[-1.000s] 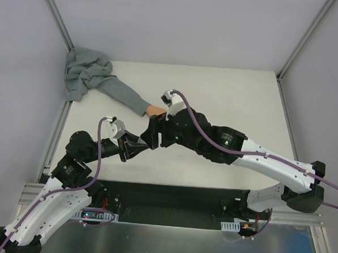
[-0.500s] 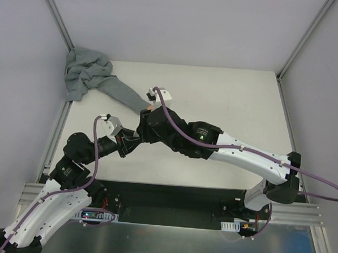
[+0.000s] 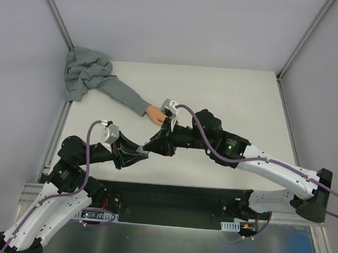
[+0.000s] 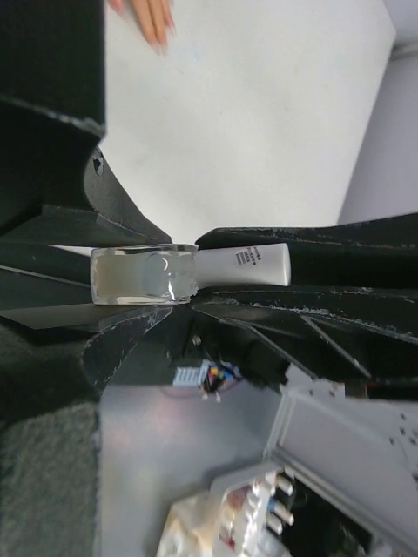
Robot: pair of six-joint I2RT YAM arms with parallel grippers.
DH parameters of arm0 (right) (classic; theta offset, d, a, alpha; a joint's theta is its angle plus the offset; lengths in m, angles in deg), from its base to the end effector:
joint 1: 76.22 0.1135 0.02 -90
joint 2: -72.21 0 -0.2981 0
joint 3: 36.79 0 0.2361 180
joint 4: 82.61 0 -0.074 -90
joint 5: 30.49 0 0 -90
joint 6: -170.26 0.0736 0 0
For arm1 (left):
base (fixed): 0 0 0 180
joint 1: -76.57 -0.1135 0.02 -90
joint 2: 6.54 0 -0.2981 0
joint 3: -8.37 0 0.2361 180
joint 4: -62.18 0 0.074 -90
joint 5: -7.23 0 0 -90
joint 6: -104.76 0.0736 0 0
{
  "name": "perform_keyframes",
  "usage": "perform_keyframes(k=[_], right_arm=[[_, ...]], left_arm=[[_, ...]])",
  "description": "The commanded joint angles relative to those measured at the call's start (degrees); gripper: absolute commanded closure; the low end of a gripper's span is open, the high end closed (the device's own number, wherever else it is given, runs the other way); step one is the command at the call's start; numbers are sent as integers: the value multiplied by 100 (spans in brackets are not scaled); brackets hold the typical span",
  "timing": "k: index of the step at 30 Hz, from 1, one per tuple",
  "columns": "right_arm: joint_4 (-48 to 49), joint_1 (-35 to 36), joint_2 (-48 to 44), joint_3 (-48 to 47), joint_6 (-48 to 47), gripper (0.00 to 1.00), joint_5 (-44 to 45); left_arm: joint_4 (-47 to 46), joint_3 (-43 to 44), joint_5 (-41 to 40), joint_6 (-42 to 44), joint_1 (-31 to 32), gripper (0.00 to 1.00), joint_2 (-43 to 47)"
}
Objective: Paint the nails
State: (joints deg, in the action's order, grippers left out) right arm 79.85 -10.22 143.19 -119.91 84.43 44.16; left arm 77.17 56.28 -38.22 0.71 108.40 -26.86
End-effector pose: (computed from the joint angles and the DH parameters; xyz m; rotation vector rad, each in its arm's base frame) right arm 0.1034 0.2802 0.4313 -1.1025 1.4160 1.1280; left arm 0.0349 -0.0824 0.3540 0.8949 1.2331 -1.1717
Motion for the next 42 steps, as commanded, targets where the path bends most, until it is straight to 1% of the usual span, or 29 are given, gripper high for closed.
perform_keyframes(k=[1,4,5,7,8,9,10,11,12,13,14,15,16,18,19,20,21,23,25,27,33,34,35,38,39,40,42], right_arm=[[537,-474,152,73,-935,100,-2173],[693,-421,144,55,-795,100,-2112],[694,-430,101,64,-664,100,-1947],[650,-404,30,64,-549,100,-1735],[589,-403,-22,55,-278,85,-1299],[501,-403,-40,20,-163,74,-1086],[309,-395,-49,-76,-22,65,-901],[90,-395,-67,-138,136,52,-290],[-52,-377,-75,-191,511,48,-32],[-297,-360,-84,-296,672,46,180],[-465,-299,-110,-349,865,41,861],[-649,-272,-119,-384,1363,36,1250],[-868,-245,-111,-419,1490,35,1446],[-1132,-166,-6,-691,1744,33,1824],[-1543,-114,56,-831,1772,33,1999],[-1695,17,108,-1137,1755,33,2349],[-1958,88,248,-1271,1720,32,2492],[-2170,246,398,-1683,1641,33,2834],[-2408,317,617,-1913,1623,33,2967],[-2496,352,750,-2115,1631,36,2977],[-2374,370,1005,-2292,1693,44,2854],[-2347,370,1040,-2309,1702,49,2749],[-2312,361,1075,-2318,1728,51,2670],[-2224,370,1076,-2266,1781,54,2406],[-2154,370,1067,-2239,1807,56,2345],[-2136,361,1041,-2204,1816,62,2257],[-2032,344,927,-2055,1895,63,2169]], left_arm=[[-1856,302,1610,-1118,42,100,160],[-1417,381,1302,-811,42,100,81],[-1355,390,1066,-697,42,100,63],[-1232,390,915,-617,42,100,2],[-1188,399,810,-513,42,100,-16],[-1092,407,731,-460,42,100,-42],[-986,425,643,-381,42,100,-95],[-916,434,442,-188,42,100,-121],[-706,443,336,-82,42,100,-139],[-600,478,187,23,42,100,-183],[-503,487,-137,225,42,100,-192],[-380,487,-349,340,42,100,-201],[-214,495,-525,506,42,100,-192],[-98,504,-876,648,42,100,-148],[-54,496,-922,762,42,100,-131],[-54,495,-966,806,42,100,-122],[-54,504,-1010,859,42,100,-130],[103,531,-1054,973,42,100,-157],[166,548,-1089,1052,42,100,-192],[201,531,-1107,1079,42,100,-183],[227,504,-1116,1114,42,100,-131],[228,504,-1107,1123,42,100,-131],[228,504,-1116,1132,42,100,-131],[236,504,-1168,1123,42,100,-139],[245,522,-1177,1123,42,100,-148],[245,522,-1195,1097,42,100,-157],[245,539,-1203,1079,42,100,-209]])
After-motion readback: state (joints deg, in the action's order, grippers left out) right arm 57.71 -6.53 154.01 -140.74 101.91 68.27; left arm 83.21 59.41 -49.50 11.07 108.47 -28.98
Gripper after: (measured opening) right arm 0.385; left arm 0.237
